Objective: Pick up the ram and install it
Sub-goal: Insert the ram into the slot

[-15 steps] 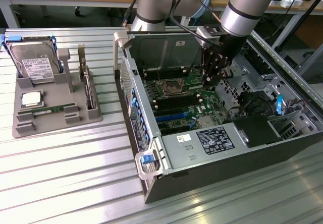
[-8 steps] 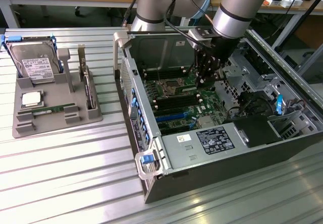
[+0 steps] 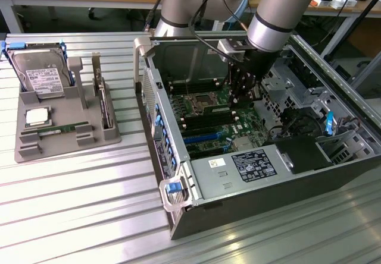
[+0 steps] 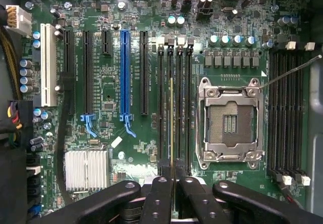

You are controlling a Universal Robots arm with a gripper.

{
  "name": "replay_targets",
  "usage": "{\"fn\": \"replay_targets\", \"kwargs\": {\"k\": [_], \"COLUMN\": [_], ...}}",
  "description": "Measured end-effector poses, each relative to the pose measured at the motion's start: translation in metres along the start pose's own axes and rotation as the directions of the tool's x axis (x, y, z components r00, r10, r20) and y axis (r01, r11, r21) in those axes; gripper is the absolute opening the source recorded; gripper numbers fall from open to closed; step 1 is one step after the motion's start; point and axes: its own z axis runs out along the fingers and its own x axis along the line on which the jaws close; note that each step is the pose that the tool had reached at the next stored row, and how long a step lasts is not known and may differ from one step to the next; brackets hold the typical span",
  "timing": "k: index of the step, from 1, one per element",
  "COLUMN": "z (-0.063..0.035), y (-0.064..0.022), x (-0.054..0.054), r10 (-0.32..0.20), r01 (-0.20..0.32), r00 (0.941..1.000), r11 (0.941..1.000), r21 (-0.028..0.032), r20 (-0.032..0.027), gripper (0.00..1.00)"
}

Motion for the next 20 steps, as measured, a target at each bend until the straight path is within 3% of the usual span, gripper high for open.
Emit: {"fn": "replay_targets", "kwargs": {"k": [6,15,20], "z": [0.0023,0.0096,0.0149], "y": [0.0112,0.0288,0.0303], "x": [0.007,0.007,0.007], "r10": [0.001,0.001,0.001], "r01": [-0.001,-0.001,-0.001], "r00": [1.0000,1.0000,1.0000], "r11": [1.0000,1.0000,1.0000], "r21": [0.0001,0.0000,0.0001], "r20": [0.0000,-0.0016,-0.0036], "gripper": [0.12,0.12,0.12]}}
